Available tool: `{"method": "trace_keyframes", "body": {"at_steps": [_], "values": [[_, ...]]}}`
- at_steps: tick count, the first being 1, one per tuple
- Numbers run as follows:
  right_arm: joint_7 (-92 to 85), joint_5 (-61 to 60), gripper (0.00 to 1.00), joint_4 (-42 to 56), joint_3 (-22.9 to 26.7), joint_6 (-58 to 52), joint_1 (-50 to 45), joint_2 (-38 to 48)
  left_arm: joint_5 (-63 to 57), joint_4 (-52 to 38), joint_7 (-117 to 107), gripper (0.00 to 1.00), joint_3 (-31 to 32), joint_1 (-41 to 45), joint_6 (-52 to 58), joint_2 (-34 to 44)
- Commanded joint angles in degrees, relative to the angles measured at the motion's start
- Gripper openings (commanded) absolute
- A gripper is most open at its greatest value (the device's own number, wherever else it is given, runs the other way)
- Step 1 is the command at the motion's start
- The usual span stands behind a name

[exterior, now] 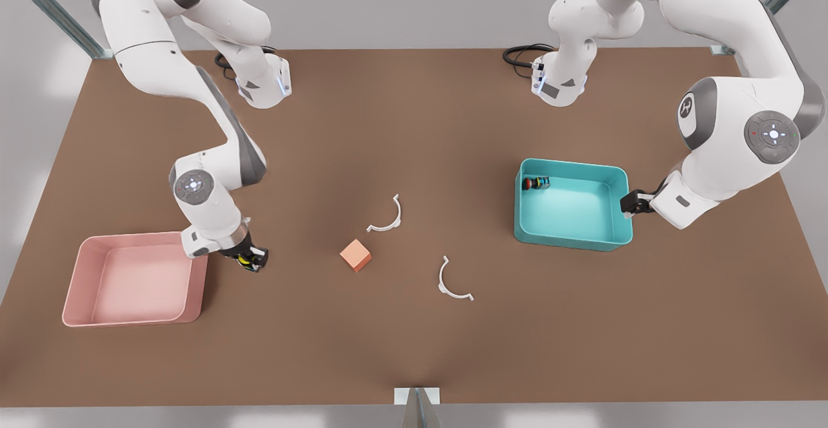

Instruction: Place the red button in the blue storage box with the left arm, and place the yellow button in the pink storage box with the right arm

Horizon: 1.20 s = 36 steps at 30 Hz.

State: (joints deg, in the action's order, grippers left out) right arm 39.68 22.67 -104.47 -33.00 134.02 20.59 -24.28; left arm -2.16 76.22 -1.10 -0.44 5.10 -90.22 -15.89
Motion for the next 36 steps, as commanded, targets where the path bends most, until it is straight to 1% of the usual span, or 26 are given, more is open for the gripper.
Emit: {"method": "trace_keyframes", "body": {"at_steps": [1, 6, 9, 12, 14, 15, 16, 17, 20, 21, 22, 24, 25, 27, 28, 29, 30, 31, 32, 33, 34, 35, 36], "values": [[-31.5, -0.4, 0.44, 1.4, 0.0, -6.0, 2.5, -0.6, 0.0, 0.0, -1.5, 1.0, 0.0, 0.0, 0.0, 0.1], [-50.6, -0.5, 0.44, 6.6, -0.1, -5.9, 12.6, -6.3, 0.1, 0.0, -1.5, 1.0, 0.0, 0.0, 0.0, 0.1], [-60.7, -0.4, 0.44, 10.4, 0.1, -5.8, 18.3, -11.8, 0.1, 0.0, -1.4, 1.0, 0.0, 0.0, 0.0, 0.1], [-65.3, -0.4, 0.44, 12.4, 0.4, -5.6, 21.5, -16.5, 0.2, 0.0, -1.4, 1.0, 0.0, 0.0, 0.1, 0.1], [-65.6, -0.4, 0.45, 11.0, 1.5, -6.1, 22.9, -18.1, 0.2, 0.0, -1.5, 1.0, 0.0, 0.0, 0.1, 0.1], [-65.7, -0.4, 0.47, 10.8, 1.7, -6.3, 23.3, -19.0, 0.2, 0.0, -1.5, 1.0, 0.0, 0.0, 0.1, 0.1], [-65.6, -0.3, 0.53, 10.9, 1.7, -6.3, 23.5, -19.5, 0.2, 0.0, -1.5, 1.0, 0.0, 0.0, 0.1, 0.1], [-64.9, -0.3, 0.99, 10.9, 1.7, -6.2, 23.5, -19.5, 0.1, 0.0, -1.6, 1.0, 0.0, 0.0, 0.1, 0.1], [-64.3, -0.3, 1.0, 11.8, 1.4, -6.6, 22.6, -19.0, 0.1, 0.0, -1.7, 1.0, 0.0, 0.1, 0.1, 0.2], [-62.5, -0.1, 1.0, 12.4, 0.9, -8.2, 22.4, -19.0, 0.1, 0.0, -1.7, 1.0, 0.0, 0.1, 0.1, 0.2], [-61.7, -0.1, 1.0, 16.4, 0.7, -11.8, 20.5, -18.9, 0.1, 0.0, -1.8, 1.0, 0.0, 0.1, 0.1, 0.2], [-55.6, 0.0, 1.0, 28.0, 0.5, -23.6, 13.3, -17.9, 0.1, 0.0, -1.8, 1.0, 0.0, 0.1, 0.2, 0.2], [-49.9, 0.0, 1.0, 29.2, -1.4, -26.7, 11.3, -15.7, 0.1, 0.0, -1.8, 1.0, 0.0, 0.1, 0.2, 0.2], [-41.4, 0.1, 1.0, 29.2, -6.3, -27.7, 11.4, -11.1, 0.1, 0.0, -1.7, 1.0, 0.1, 0.1, 0.1, 0.2], [-39.3, -0.3, 1.0, 28.7, -5.5, -27.9, 8.4, -6.0, 0.1, 0.0, -1.7, 1.0, 0.0, 0.1, 0.2, 0.2], [-36.3, -1.1, 1.0, 28.6, -2.2, -31.0, 4.7, -3.0, 0.1, 0.0, -1.7, 1.0, 0.0, 0.1, 0.2, 0.2], [-36.3, -14.1, 1.0, 28.7, 16.3, -35.0, -8.9, 3.8, 0.1, 0.0, -1.6, 1.0, 0.1, 0.1, 0.2, 0.2], [-37.3, -19.7, 1.0, 26.0, 38.8, -38.3, -28.1, 9.4, 0.2, 0.0, -1.6, 1.0, 0.1, 0.1, 0.2, 0.2], [-38.4, -20.6, 1.0, 25.4, 40.8, -40.9, -29.2, 11.2, 0.2, 0.0, -1.6, 1.0, 0.1, 0.1, 0.2, 0.2], [-38.4, -20.6, 1.0, 24.6, 38.8, -42.1, -26.4, 11.3, 0.2, 0.0, -1.6, 1.0, 0.1, 0.1, 0.2, 0.2], [-38.4, -19.8, 1.0, 23.3, 33.6, -41.6, -22.0, 11.4, 0.2, 0.0, -1.6, 1.0, 0.1, 0.1, 0.2, 0.2], [-38.3, -19.8, 1.0, 23.4, 33.8, -41.7, -22.2, 11.2, 0.2, 0.0, -1.6, 1.0, 0.1, 0.1, 0.2, 0.3], [-38.3, -22.3, 1.0, 23.4, 34.1, -42.0, -22.3, 11.5, 0.1, 0.0, -1.6, 1.0, 0.1, 0.1, 0.2, 0.3]]}}
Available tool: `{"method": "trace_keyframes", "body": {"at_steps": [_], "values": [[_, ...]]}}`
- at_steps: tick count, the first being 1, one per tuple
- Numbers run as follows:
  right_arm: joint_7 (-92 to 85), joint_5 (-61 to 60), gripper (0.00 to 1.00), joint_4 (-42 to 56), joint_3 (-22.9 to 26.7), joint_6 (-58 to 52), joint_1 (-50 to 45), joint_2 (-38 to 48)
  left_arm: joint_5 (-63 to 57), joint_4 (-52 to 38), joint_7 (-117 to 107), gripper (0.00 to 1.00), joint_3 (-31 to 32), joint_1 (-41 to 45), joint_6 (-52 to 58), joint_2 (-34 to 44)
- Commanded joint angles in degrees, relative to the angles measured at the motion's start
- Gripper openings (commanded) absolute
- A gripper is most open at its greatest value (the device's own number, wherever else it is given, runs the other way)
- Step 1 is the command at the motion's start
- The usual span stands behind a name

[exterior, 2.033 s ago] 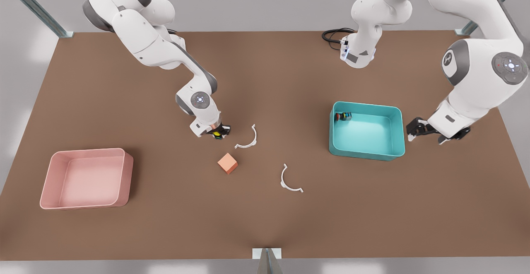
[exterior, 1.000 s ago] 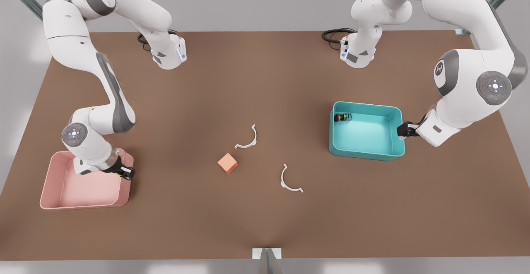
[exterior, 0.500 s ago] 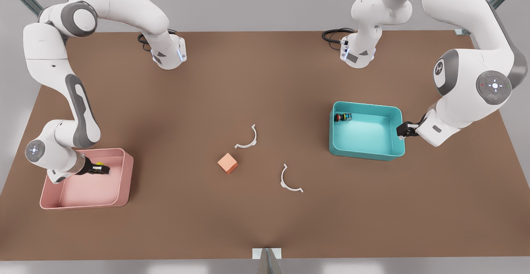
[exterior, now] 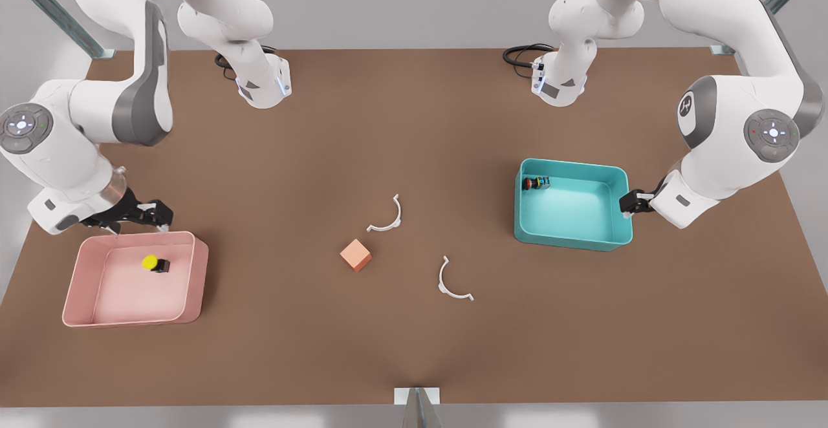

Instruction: Place the red button in the blue storage box with the left arm, and place the yellow button in the pink storage box with the right arm

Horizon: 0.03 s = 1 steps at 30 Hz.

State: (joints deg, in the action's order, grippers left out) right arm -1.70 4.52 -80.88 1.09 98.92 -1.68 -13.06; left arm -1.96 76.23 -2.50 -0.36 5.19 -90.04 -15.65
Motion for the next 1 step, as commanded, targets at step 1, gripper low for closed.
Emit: {"method": "trace_keyframes", "body": {"at_steps": [1], "values": [[3.6, -4.6, 1.0, -0.2, 0.1, -5.6, -0.4, 0.4, -0.1, 0.0, -0.2, 1.0, 0.0, 0.0, 0.0, 0.1]]}}
